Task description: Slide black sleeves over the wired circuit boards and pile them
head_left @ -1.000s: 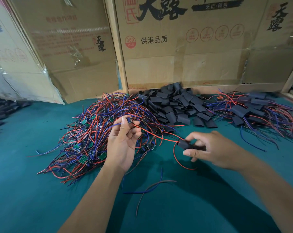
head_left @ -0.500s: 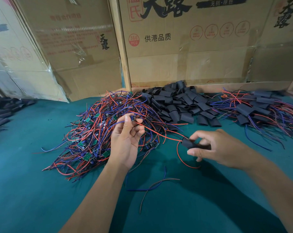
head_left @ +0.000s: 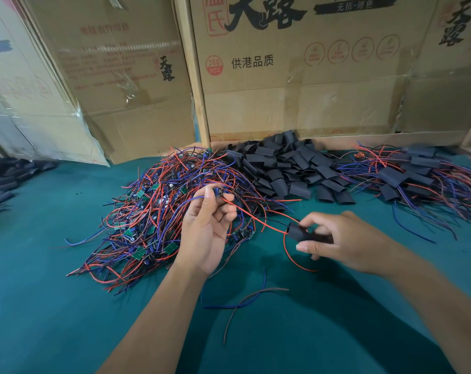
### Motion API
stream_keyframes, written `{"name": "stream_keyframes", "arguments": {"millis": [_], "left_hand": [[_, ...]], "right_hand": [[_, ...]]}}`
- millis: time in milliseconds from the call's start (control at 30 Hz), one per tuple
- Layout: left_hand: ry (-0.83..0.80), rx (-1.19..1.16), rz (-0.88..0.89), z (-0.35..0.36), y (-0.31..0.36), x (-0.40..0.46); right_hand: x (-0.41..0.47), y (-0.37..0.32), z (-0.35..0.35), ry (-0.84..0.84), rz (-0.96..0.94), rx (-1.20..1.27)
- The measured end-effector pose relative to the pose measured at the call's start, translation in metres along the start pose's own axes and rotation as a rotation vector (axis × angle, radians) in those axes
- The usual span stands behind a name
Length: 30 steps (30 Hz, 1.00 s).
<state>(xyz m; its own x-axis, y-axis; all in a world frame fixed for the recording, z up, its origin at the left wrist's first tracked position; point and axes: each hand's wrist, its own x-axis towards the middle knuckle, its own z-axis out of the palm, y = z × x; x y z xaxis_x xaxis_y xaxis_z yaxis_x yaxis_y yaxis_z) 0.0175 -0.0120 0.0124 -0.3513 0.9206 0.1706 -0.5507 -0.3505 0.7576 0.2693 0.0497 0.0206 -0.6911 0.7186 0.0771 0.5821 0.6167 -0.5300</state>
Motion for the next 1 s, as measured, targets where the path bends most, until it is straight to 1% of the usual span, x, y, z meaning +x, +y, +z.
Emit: {"name": "stream_keyframes", "arguments": {"millis": [233, 400, 500, 600, 667, 800, 1000], "left_hand": [[-0.087, 0.059, -0.017, 0.003, -0.008, -0.003], [-0.124, 0.162, -0.068, 0.007, -0.02, -0.007], [-0.148, 0.262, -0.07, 0.012, -0.03, -0.012], [-0.137, 0.35, -0.088, 0.016, -0.037, -0.016], [-0.139, 0.353, -0.126, 0.019, -0.039, -0.018], [-0.083, 0.256, -0.25, 0.021, -0.038, -0.017], [-0.114, 0.306, -0.205, 0.018, -0.037, -0.016]], "right_hand": [[0.0, -0.001, 0.006, 0.056, -0.015, 0.017], [0.001, -0.003, 0.01, 0.115, -0.035, -0.065], [0.003, -0.01, 0.012, 0.217, -0.084, -0.149], [0.005, -0.016, 0.019, 0.299, -0.121, -0.195], [0.006, -0.018, 0.023, 0.335, -0.12, -0.229], [0.005, -0.02, 0.024, 0.347, -0.091, -0.248], [0.005, -0.023, 0.024, 0.433, -0.112, -0.318]]}}
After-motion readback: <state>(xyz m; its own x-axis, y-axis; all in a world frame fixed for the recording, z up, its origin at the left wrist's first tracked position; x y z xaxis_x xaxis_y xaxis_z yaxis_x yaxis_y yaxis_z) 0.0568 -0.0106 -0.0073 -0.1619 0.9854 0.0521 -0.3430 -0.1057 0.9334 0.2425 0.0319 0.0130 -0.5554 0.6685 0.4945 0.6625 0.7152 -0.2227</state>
